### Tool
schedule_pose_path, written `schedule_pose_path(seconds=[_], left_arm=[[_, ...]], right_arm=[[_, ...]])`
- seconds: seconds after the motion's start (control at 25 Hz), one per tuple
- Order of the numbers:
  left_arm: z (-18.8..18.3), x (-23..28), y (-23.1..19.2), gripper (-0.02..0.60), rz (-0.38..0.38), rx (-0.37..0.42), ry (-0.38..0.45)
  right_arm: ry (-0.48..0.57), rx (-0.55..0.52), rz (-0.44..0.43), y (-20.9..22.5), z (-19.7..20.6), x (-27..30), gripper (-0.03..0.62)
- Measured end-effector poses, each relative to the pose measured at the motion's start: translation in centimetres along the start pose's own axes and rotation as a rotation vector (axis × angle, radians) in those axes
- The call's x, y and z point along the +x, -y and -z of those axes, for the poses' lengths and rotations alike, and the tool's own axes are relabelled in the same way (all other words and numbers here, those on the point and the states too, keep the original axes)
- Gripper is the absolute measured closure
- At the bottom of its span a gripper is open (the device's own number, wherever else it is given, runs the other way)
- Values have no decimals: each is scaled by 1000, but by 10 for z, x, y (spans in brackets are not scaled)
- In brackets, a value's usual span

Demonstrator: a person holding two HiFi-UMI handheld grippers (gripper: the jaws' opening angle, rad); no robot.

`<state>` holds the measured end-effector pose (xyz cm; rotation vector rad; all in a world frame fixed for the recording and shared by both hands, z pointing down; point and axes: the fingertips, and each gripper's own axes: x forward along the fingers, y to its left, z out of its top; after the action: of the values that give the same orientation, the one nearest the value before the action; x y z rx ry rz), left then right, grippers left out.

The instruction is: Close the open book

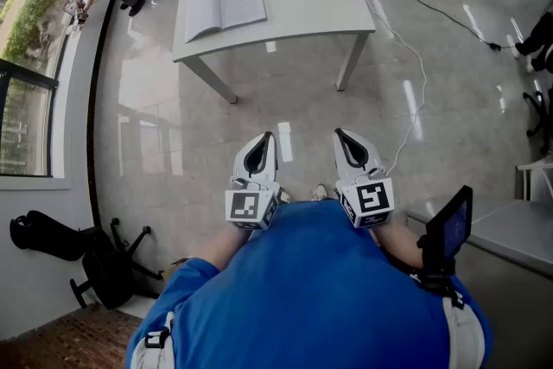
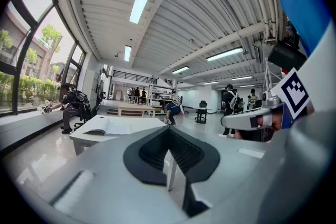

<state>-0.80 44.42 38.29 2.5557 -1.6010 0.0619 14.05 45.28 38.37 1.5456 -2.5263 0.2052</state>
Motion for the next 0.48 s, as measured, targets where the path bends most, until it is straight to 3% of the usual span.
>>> schedule_pose_path(seconds=[0.48], left_arm=[[-13, -20, -6, 575, -60, 5, 29]], right_arm=[[30, -22, -34, -16, -7, -4, 592]])
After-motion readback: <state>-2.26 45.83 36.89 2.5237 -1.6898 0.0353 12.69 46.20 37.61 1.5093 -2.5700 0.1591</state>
